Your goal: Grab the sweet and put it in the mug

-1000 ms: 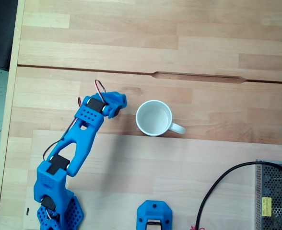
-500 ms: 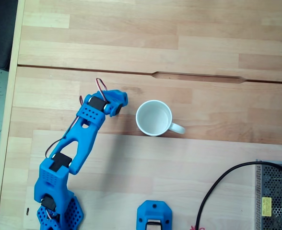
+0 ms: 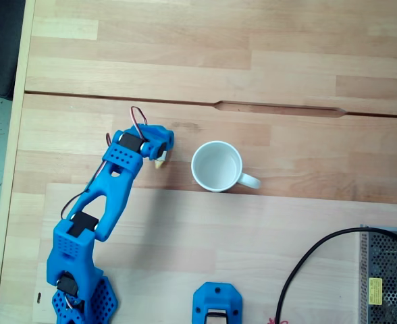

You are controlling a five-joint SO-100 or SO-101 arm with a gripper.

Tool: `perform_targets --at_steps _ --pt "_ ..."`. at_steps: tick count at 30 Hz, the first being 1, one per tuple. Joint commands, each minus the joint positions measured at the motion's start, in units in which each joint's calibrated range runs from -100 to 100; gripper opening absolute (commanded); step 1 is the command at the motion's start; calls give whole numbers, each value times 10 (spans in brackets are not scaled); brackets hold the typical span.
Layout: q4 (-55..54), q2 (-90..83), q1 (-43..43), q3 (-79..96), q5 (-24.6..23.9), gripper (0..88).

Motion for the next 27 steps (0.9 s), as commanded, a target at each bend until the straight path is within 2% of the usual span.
perform_targets --at_steps 1,9,19,22,27 --pt "-2 -18 -19 -12 -21 32" --pt "-2 -90 -47 -9 -81 32" --pt "-1 -93 -49 11 -79 46" --pt "-2 -94 -49 16 -83 108" --pt "-2 -94 -49 16 -84 269"
